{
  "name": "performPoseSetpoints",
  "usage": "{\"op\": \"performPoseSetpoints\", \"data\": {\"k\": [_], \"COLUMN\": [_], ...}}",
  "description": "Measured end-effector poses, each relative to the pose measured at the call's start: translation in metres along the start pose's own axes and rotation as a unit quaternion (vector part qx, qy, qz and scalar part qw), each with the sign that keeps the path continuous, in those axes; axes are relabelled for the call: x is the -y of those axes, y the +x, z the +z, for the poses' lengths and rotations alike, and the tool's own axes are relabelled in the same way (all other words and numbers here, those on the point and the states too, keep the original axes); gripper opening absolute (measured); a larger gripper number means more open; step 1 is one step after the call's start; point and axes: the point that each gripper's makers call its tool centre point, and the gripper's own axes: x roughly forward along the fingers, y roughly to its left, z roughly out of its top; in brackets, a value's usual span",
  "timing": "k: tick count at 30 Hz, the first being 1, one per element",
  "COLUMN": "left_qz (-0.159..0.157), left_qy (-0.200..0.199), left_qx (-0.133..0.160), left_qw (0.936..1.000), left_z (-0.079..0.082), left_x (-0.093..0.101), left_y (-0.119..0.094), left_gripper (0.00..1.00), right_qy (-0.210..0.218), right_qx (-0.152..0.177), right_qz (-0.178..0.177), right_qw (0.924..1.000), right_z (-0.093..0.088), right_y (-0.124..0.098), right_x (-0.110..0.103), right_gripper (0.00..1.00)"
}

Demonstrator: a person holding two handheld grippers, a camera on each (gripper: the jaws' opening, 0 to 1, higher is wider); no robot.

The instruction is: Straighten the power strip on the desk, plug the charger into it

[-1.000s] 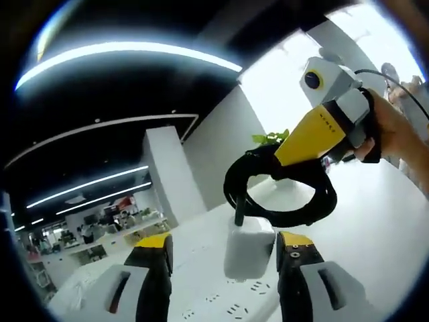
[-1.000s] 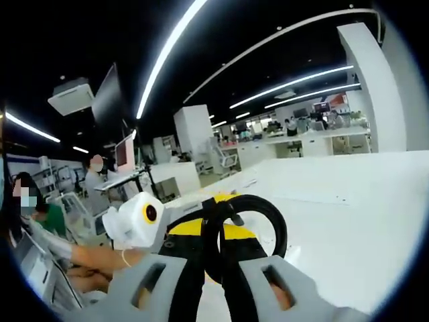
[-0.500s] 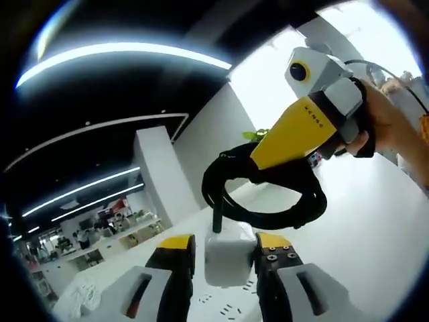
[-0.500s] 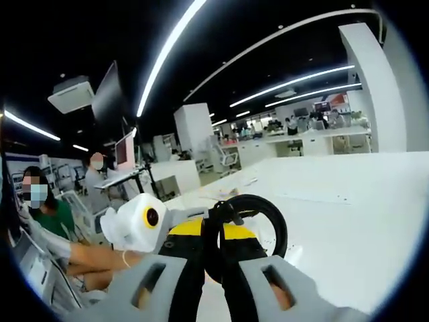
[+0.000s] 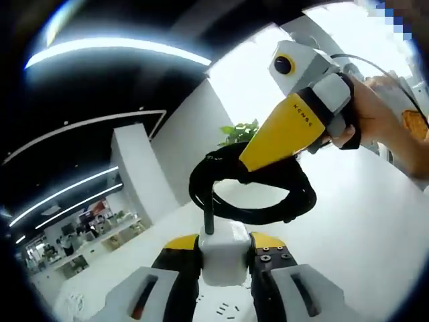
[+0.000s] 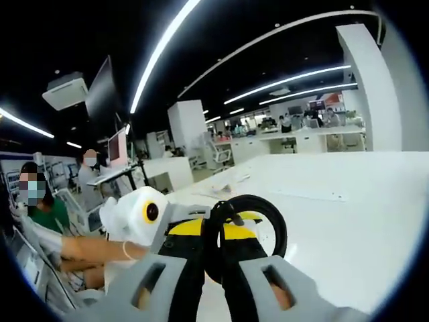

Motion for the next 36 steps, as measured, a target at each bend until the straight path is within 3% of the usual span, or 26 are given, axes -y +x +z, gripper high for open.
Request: {"op": "performPoseSetpoints", "data": {"k": [4, 7, 11, 16, 26, 36], "left_qz": [-0.059, -0.104, -0.179, -0.245, -0.283, -0.298], "left_qy": [-0.041, -0.079, -0.124, -0.153, -0.136, -0.122], "left_qx": [-0.007, -0.006, -0.003, -0.016, 0.005, 0.007], "left_qw": [0.9974, 0.9915, 0.9760, 0.9572, 0.9494, 0.9466], "left_z": [-0.004, -0.005, -0.007, -0.011, -0.016, -0.023], "left_x": [0.006, 0.009, 0.014, 0.022, 0.025, 0.011], "left_y": [0.005, 0.007, 0.010, 0.012, 0.016, 0.033], "left_gripper": [0.26, 0.26, 0.26, 0.26, 0.26, 0.26], "right_qy": [0.004, 0.008, 0.001, -0.010, -0.026, -0.038], "right_qx": [-0.003, -0.002, -0.007, -0.020, -0.033, -0.043], "right_qz": [-0.007, -0.011, -0.027, -0.046, -0.062, -0.076], "right_qw": [1.0000, 0.9999, 0.9996, 0.9987, 0.9972, 0.9955], "right_z": [-0.002, -0.001, -0.001, -0.002, -0.005, -0.010], "right_y": [0.003, 0.006, 0.010, 0.016, 0.020, 0.023], "right_x": [0.006, 0.010, 0.015, 0.024, 0.031, 0.037], "right_gripper": [0.05, 0.05, 0.05, 0.06, 0.06, 0.06]}}
